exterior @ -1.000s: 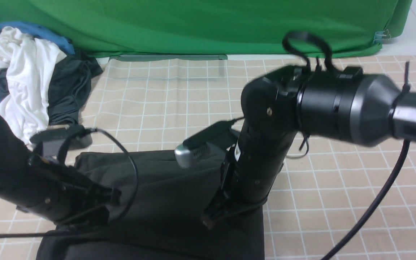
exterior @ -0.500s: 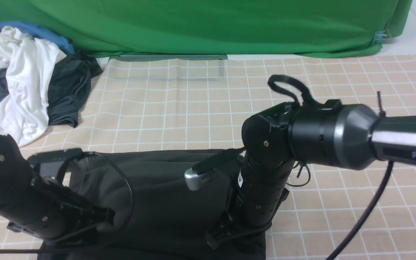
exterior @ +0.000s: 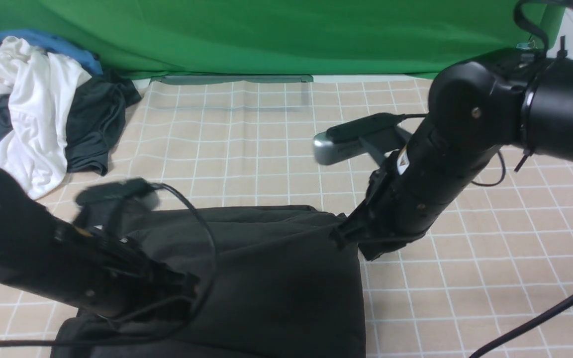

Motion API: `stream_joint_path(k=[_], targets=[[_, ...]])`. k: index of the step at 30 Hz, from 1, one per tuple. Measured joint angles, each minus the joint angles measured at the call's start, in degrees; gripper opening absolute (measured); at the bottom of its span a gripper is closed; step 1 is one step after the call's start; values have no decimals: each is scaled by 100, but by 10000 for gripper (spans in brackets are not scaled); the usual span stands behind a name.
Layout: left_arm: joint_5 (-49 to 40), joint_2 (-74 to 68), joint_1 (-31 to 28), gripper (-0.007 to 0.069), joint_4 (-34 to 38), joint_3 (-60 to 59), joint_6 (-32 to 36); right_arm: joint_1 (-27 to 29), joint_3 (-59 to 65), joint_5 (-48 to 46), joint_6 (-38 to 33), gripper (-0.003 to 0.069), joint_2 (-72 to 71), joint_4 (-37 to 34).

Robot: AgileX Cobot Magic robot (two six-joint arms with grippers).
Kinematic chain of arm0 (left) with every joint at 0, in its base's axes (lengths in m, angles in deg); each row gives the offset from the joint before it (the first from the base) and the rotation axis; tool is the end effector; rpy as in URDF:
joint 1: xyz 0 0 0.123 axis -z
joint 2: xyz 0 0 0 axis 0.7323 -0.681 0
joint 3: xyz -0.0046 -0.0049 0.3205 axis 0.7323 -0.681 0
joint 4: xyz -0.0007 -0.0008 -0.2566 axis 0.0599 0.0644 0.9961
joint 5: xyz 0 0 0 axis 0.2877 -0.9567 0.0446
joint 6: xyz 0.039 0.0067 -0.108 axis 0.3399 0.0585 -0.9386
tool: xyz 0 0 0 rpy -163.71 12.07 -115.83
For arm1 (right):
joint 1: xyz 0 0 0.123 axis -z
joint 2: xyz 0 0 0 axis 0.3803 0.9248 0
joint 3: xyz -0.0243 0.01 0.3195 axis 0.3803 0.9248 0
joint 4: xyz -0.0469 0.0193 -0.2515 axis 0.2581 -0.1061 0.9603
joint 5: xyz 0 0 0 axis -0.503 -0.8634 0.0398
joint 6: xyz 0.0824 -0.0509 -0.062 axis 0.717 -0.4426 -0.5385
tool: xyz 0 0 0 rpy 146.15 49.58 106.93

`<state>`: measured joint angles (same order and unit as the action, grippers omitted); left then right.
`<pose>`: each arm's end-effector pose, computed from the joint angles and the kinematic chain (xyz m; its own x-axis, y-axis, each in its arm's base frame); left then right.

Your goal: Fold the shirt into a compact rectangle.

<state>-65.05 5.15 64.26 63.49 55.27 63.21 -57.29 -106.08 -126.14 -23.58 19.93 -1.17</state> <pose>0.2011 -0.1050 0.2127 -0.9469 0.1515 -0.2837 0.2560 0.8889 -0.3798 0.2916 0.2219 0.2561 -0.8754 -0.3969 -0.2760 -0.4518 0.8748 0.1750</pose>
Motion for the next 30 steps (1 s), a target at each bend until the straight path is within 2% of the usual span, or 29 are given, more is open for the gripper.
stream_joint_path(k=[6,13,18,22,25,30], targets=[[343,-765,619,19,-371,-171,-427,53,0,245,-12,35,0,-12],[332,-1088,639,19,-419,-101,-590,53,-32,606,-75,35,30,-262],[202,-583,639,19,-448,-22,-614,55,-417,590,-196,35,241,-524],[227,-41,639,19,-660,50,-905,62,-788,469,-360,35,485,-734],[209,405,639,19,-1222,68,-1368,62,-1173,225,-450,35,950,-794],[58,724,639,19,-1663,68,-1740,62,-1236,23,-415,35,1432,-584]])
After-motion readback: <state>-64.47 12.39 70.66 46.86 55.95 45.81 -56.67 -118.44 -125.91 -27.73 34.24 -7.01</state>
